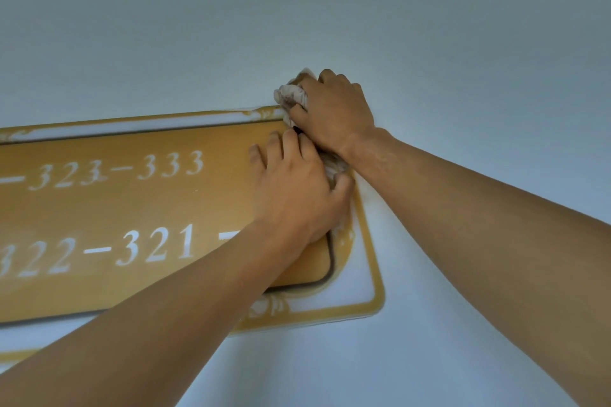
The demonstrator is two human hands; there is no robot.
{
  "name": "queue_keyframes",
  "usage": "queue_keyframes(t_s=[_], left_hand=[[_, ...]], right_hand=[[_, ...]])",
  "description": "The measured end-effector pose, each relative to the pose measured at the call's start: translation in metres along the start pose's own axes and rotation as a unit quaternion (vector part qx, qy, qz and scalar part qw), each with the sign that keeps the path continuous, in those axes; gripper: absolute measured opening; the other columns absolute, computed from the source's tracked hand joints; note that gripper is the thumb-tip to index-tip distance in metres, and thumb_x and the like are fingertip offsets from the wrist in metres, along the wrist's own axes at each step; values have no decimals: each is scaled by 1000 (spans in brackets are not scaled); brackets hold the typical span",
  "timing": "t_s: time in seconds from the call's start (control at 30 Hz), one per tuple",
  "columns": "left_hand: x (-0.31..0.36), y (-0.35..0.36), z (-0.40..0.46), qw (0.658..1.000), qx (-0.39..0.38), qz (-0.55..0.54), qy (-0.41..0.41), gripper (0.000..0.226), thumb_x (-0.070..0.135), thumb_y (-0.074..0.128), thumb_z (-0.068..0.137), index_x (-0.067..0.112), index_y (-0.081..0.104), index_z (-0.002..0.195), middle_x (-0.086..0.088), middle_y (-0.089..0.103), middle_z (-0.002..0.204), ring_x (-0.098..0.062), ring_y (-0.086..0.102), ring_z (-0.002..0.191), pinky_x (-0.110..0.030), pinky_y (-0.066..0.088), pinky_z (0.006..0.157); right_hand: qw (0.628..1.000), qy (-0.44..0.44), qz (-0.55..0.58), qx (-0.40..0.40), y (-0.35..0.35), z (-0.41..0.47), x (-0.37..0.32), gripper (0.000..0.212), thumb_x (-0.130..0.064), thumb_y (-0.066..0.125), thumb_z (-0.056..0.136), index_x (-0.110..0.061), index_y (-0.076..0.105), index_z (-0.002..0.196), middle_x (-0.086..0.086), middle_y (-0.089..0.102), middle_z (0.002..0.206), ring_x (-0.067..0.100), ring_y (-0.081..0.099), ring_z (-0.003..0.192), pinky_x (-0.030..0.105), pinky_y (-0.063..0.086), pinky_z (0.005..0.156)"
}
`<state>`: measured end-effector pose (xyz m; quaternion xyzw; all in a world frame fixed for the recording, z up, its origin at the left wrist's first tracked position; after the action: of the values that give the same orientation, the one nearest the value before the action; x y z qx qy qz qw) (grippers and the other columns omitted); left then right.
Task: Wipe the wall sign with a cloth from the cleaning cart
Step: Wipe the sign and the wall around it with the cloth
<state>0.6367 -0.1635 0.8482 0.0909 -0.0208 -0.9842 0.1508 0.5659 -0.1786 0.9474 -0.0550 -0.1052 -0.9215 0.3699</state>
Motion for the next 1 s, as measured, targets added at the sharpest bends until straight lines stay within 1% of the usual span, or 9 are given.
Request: queue_keyframes(t_s=[0.17, 0.33, 0.43, 0.53, 0.63, 0.7, 0.83, 0.93, 1.0], left_hand=[[4, -1, -4, 1000, -13, 13, 14, 73, 56, 29, 84, 9, 49, 136, -14, 45, 143, -35, 33, 139, -59, 24, 116], [2, 1, -11, 999, -28, -9, 20, 75, 54, 29, 86, 11, 41, 146, -16, 35, 155, -35, 22, 148, -59, 15, 121], [0, -3, -18, 999, -26, -31, 21, 72, 52, 30, 86, 12, 43, 145, -16, 36, 156, -33, 23, 149, -58, 15, 121], [-6, -7, -29, 998, -32, -36, 40, 70, 52, 30, 87, 13, 44, 144, -16, 38, 154, -32, 26, 148, -58, 17, 120], [-15, -13, -40, 997, -29, -41, 53, 65, 49, 33, 86, 14, 49, 137, -15, 41, 152, -31, 29, 146, -57, 20, 119], [-23, -17, -48, 997, -31, -43, 56, 64, 49, 32, 85, 14, 50, 135, -15, 41, 152, -31, 30, 145, -56, 22, 119], [-35, -20, -62, 997, -40, -40, 57, 66, 46, 32, 83, 13, 49, 138, -15, 40, 153, -31, 29, 146, -53, 20, 120], [-40, -21, -71, 997, -43, -42, 54, 64, 45, 38, 83, 13, 49, 138, -16, 39, 154, -31, 29, 146, -53, 19, 121], [-41, -20, -76, 996, -48, -43, 58, 66, 45, 39, 84, 12, 47, 140, -18, 38, 154, -33, 28, 147, -54, 18, 121]], right_hand=[[1000, 28, -3, 1, -7, -5, 17, 45, -41, 46, 96, -19, 51, 135, 11, 57, 122, 30, 52, 111, 39, 38, 91], [997, 70, -11, 6, -12, -20, 30, 47, -41, 45, 97, -17, 49, 137, 11, 54, 126, 29, 49, 116, 39, 36, 95], [996, 85, -29, 10, -15, -29, 29, 47, -40, 44, 97, -13, 49, 135, 12, 54, 126, 30, 50, 116, 40, 36, 95], [994, 88, -63, 16, -18, -42, 23, 46, -39, 44, 97, -10, 52, 131, 15, 58, 123, 32, 53, 111, 41, 38, 94], [993, 82, -78, 16, -21, -60, 19, 47, -40, 44, 97, -7, 53, 129, 18, 59, 119, 35, 55, 107, 42, 39, 92], [993, 85, -81, 12, -23, -68, 16, 48, -40, 45, 97, -5, 52, 130, 20, 59, 118, 37, 56, 105, 44, 39, 91], [991, 107, -78, 3, -26, -86, 8, 50, -40, 46, 98, -3, 50, 131, 21, 59, 117, 37, 56, 103, 44, 41, 90], [989, 133, -69, -13, -26, -103, 3, 49, -39, 46, 98, -2, 49, 130, 22, 57, 118, 37, 56, 103, 44, 42, 89], [987, 150, -57, -19, -27, -116, 1, 50, -39, 46, 98, -1, 47, 130, 23, 55, 118, 37, 56, 103, 44, 45, 88]])
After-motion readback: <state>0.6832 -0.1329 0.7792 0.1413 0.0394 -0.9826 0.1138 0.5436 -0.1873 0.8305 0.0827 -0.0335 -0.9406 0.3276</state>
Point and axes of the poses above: each hand's wrist, its own z-axis towards the middle knuckle, its own y-axis out of the palm, x = y × z, the point moved 9 cm from there along z, towards the middle knuckle
